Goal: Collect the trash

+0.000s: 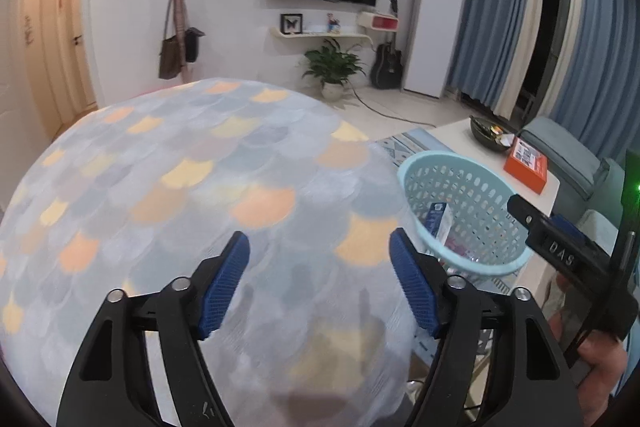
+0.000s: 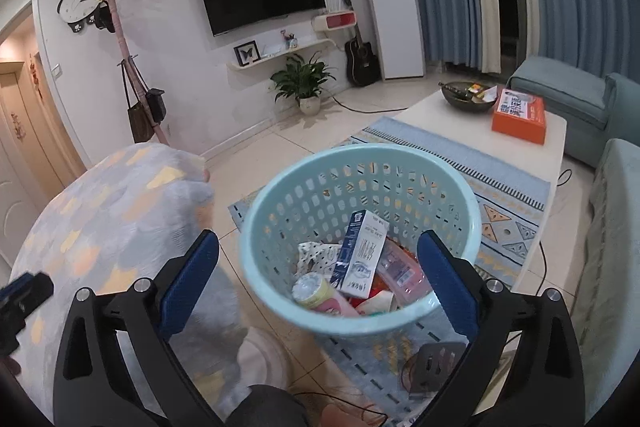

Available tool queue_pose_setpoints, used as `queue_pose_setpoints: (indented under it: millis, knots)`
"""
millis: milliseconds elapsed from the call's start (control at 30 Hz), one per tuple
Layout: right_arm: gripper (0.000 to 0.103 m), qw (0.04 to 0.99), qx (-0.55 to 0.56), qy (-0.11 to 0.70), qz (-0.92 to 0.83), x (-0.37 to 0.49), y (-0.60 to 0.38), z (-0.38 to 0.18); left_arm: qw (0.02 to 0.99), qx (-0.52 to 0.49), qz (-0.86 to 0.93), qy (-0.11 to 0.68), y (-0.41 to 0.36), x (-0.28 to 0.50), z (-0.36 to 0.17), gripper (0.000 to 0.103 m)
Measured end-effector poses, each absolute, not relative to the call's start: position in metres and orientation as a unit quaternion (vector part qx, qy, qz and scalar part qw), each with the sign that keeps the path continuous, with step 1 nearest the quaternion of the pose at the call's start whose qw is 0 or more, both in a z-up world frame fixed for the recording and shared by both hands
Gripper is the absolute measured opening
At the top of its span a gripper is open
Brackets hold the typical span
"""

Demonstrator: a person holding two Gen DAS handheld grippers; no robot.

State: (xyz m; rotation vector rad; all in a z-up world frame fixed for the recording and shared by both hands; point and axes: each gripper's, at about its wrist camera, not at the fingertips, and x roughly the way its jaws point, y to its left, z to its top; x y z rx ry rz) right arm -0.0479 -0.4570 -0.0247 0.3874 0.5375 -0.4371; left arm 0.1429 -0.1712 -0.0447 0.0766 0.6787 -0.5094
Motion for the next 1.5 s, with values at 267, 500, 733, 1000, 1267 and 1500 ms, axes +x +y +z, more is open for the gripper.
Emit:
queue_pose_setpoints:
  millis: [267, 500, 733, 1000, 1267, 1500]
  knots:
    - [0.095, 0.922, 0.176, 0.247, -0.242, -0.075, -0.412, -0.013, 0.925, 0.009, -0.218, 0.311, -0.129, 0.118, -0.045, 0.087]
    - [0.095, 0.923, 0.154, 0.259, -0.239, -0.078, -0.394, -0.008, 0.921, -0.014, -0.213, 0.327, -0.110, 0.113, -0.053, 0.092]
    - [0.095, 0.928, 0.133, 0.264, -0.224, -0.076, -0.374, -0.007, 0.923, -0.014, -0.216, 0.317, -0.105, 0.107, -0.054, 0.092]
    - [0.095, 0.930, 0.131, 0.266, -0.216, -0.078, -0.370, -0.008, 0.925, -0.003, -0.215, 0.313, -0.105, 0.101, -0.055, 0.092]
    - [0.095, 0.931, 0.134, 0.268, -0.209, -0.078, -0.370, -0.009, 0.925, 0.007, -0.220, 0.310, -0.107, 0.098, -0.053, 0.092]
    - [0.095, 0.932, 0.134, 0.267, -0.207, -0.078, -0.370, -0.009, 0.926, 0.011, -0.220, 0.306, -0.108, 0.097, -0.052, 0.092]
